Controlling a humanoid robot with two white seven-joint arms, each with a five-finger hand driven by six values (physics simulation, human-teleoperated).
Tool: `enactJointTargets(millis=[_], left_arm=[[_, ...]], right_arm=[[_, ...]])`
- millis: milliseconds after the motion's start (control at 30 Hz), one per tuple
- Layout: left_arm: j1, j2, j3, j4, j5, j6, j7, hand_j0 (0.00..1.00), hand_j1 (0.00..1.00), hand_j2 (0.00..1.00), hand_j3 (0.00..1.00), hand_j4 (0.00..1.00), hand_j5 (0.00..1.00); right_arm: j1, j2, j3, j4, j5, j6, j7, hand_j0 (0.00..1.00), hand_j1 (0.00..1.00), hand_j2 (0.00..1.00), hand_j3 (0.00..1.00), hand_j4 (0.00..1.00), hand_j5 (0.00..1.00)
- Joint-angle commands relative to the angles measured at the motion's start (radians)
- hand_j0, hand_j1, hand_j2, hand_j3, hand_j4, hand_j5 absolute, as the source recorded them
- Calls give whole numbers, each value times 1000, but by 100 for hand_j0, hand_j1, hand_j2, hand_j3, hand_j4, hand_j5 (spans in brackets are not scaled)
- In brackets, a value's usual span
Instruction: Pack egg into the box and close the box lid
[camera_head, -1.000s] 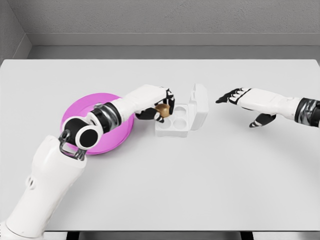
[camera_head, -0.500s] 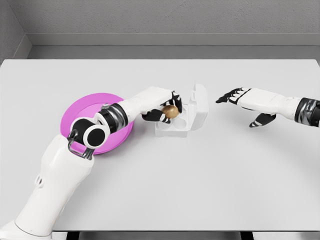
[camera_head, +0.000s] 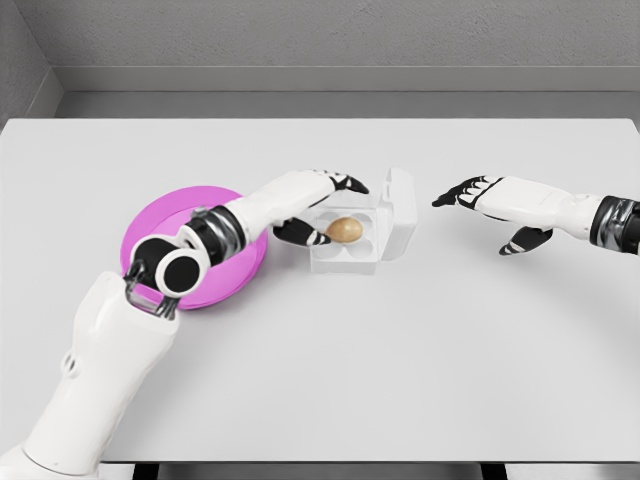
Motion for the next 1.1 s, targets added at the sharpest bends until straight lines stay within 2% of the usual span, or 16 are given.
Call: enactJointTargets(millis=[0,67,133,233,333,433,467,500,567,633,800,1000,1067], left_arm=[[2,14,28,-7,7,0,0,100,100,100,100,100,100],[14,43,53,-38,21,-1,0,100,100,100,100,100,100],[29,109,70,-82,113,-1,0,100,100,100,100,100,100],[46,196,131,-96,262,-27,0,100,100,100,100,100,100],[66,256,220,-96,417,-205,0,100,100,100,100,100,100],[140,295,298,-93,538,-420,0,100,100,100,100,100,100],[176,295,343,-85,551,-537,0,100,100,100,100,100,100],[222,293,406,-79,555,-560,0,100,100,100,100,100,100],[281,293,489,-79,592,-560,0,100,100,100,100,100,100],[314,293,542,-73,586,-560,0,100,100,100,100,100,100],[341,291,604,-56,583,-560,0,100,100,100,100,100,100],[348,305,619,-42,578,-560,0,100,100,100,100,100,100],[348,305,619,-42,578,-560,0,100,100,100,100,100,100]], right_arm=[[0,-1,0,0,-6,2,0,100,100,100,100,100,100],[0,-1,0,-2,-6,2,0,100,100,100,100,100,100],[0,-1,1,-2,-6,2,-2,100,100,100,100,100,100],[0,-1,1,-3,-6,1,-3,100,100,100,100,100,100],[0,-1,1,-3,-6,1,-3,100,100,100,100,100,100],[0,0,3,-5,-6,-15,-5,100,100,100,100,100,100],[0,0,3,-5,-6,-21,-5,100,100,100,100,100,100],[0,2,3,-5,-6,-21,-5,100,100,100,100,100,100],[2,3,4,-17,-6,-22,-8,100,100,100,100,100,100],[6,19,6,-37,-6,-22,-10,100,100,100,100,100,100],[15,48,19,-84,-4,-22,-8,100,100,100,100,100,100],[18,53,29,-155,-6,-32,-8,100,100,100,100,100,100],[18,79,33,-170,-6,-32,-8,100,100,100,100,100,100]])
